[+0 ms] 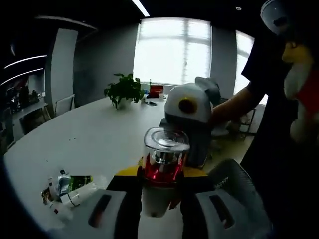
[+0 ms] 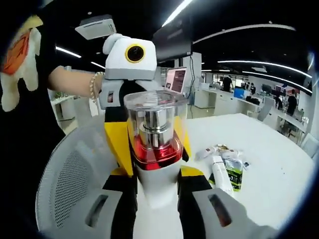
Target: Arrange the skincare products in the storage area until every visible bottle or jar stands upright without overlapping.
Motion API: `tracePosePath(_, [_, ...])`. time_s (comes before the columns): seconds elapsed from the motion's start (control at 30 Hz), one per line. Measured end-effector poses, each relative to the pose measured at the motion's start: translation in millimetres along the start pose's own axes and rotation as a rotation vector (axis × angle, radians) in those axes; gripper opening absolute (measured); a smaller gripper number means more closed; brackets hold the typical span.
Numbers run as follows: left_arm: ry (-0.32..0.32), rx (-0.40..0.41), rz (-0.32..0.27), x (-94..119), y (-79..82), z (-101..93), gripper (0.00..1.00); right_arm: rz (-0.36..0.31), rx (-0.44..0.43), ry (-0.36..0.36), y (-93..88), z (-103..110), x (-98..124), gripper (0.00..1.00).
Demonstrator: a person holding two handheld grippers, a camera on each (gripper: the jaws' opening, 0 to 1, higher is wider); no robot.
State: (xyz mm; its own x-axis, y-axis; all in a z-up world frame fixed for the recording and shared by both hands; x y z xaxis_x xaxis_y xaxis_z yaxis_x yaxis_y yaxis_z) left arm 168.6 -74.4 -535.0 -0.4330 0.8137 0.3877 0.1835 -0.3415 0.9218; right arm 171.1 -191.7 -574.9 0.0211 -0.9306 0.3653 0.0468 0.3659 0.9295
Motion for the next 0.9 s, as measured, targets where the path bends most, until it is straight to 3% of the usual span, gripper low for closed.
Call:
tracePosePath(0.2, [-0.043,0.014,0.040,-14.1,-18.4,6.5,0.24,0.049,-0.023,-0.025,-18.4,-3.3,-3.6,0.30])
tracePosePath(0.47, [-0.049,0.045,0.062,-28.9,-40.6,14.0,0.23,0.087,-0.082,-0.084,-42.6,-8.1,-8.7,0.30])
tracePosePath(0.8, [-0.060,0.051,0.083,-38.4,-46.4,14.5,0.23,0.125,-0.095,-0.129,-59.3,-14.8,-11.4,0.30])
tracePosePath(0.9, [-0.055,0.047,0.084,-44.8,-51.8,22.5,0.23,0.134,-0.101,-0.146,-62.8,-17.8,-11.1,0.30])
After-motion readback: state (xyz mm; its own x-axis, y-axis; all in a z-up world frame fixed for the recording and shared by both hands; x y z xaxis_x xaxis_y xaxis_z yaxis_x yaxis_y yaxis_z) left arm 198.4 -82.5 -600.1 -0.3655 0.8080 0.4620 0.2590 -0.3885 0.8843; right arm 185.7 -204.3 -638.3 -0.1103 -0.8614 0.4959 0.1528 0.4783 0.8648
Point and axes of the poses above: the point that each gripper's makers call its tool centre point, and the gripper's own axes: x roughly backward along the fingers, z roughly to its left, y roughly out of its top, the point moved 9 cm from there along x, roughly backward along the fingers, and after that the axes turned 14 degrees about y, right-handed, at the moved point
